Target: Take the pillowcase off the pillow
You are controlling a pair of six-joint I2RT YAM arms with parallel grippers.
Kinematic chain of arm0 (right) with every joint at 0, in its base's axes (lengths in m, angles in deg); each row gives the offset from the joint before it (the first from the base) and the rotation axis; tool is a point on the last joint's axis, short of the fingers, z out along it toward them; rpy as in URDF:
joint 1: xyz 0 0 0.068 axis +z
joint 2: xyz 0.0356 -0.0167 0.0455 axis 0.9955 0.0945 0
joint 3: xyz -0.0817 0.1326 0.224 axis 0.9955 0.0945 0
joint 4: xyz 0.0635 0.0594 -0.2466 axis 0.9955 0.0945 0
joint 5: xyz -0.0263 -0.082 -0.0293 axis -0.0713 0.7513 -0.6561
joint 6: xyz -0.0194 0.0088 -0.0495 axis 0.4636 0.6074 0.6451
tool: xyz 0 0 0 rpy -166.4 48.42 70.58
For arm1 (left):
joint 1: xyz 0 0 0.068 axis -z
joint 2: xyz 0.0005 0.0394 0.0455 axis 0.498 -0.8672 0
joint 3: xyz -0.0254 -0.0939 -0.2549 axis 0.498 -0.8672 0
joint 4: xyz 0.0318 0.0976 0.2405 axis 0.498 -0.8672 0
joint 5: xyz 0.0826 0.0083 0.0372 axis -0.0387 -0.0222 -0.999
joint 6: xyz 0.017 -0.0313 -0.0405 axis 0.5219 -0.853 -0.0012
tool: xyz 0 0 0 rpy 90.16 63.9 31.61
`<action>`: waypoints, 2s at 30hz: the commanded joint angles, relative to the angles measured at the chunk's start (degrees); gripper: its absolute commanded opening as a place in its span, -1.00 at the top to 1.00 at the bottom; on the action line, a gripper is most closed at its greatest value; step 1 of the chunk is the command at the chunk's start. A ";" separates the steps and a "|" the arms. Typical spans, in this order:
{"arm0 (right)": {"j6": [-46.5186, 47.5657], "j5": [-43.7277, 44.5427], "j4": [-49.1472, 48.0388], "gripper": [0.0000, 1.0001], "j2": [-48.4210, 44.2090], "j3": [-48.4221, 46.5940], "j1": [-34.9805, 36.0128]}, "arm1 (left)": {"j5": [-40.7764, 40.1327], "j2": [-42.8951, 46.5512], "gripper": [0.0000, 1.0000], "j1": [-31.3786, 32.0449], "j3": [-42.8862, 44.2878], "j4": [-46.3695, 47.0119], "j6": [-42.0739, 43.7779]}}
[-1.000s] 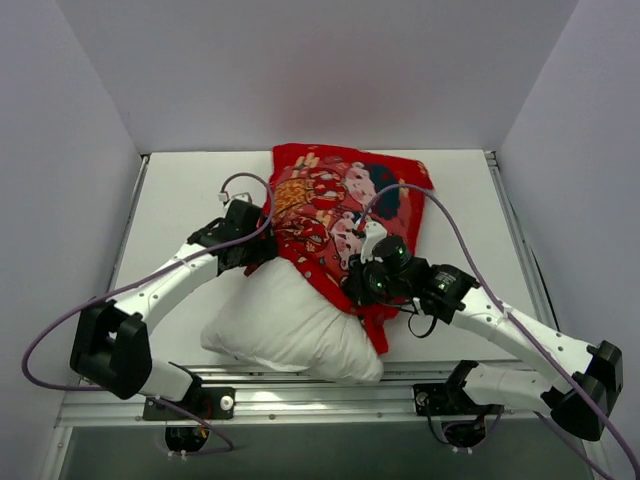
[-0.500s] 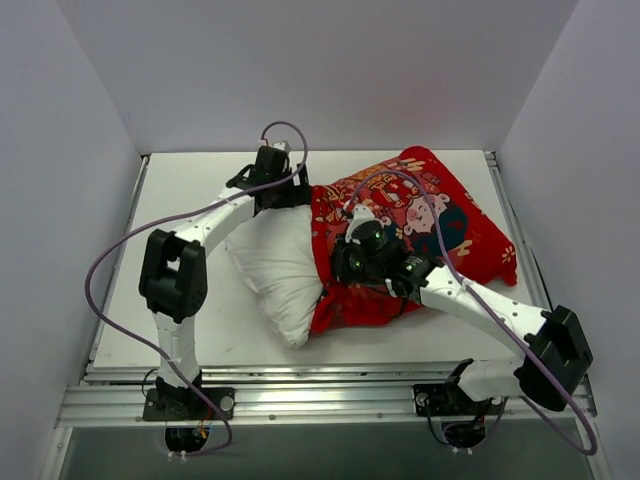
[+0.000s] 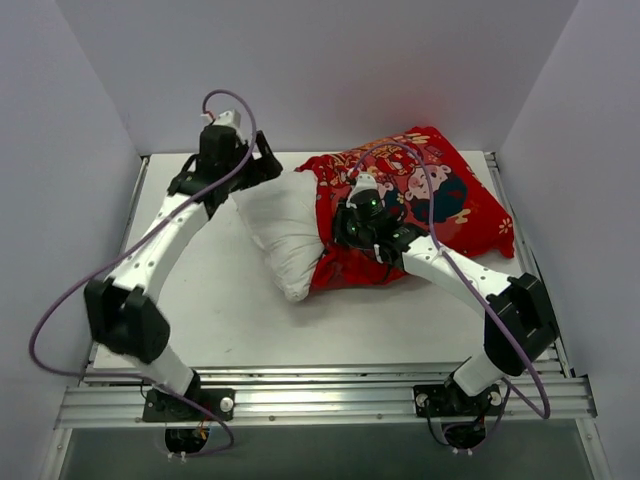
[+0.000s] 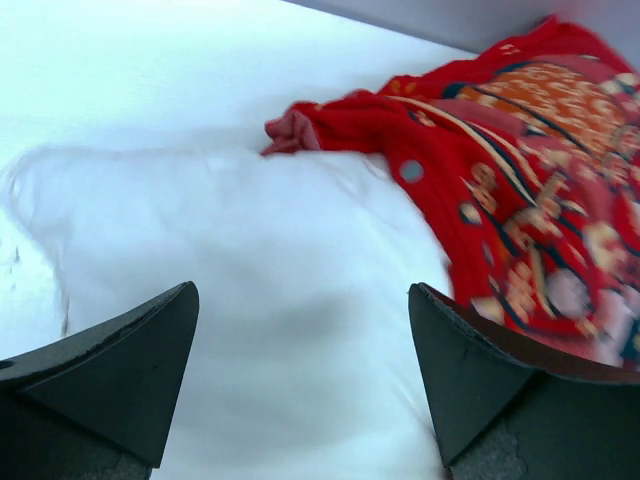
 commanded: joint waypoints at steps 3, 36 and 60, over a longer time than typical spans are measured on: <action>1.65 0.59 -1.54 1.00 3.11 -3.00 -0.30 | -2.01 20.83 -0.88 1.43 -14.02 -3.81 -5.38; 2.70 1.38 3.65 -0.92 -22.46 10.27 0.67 | 6.61 34.57 -0.88 10.13 -54.91 21.86 -14.88; 3.67 1.65 3.83 -0.91 -26.42 13.61 5.59 | 13.89 39.50 -0.88 5.12 -63.88 27.01 -15.67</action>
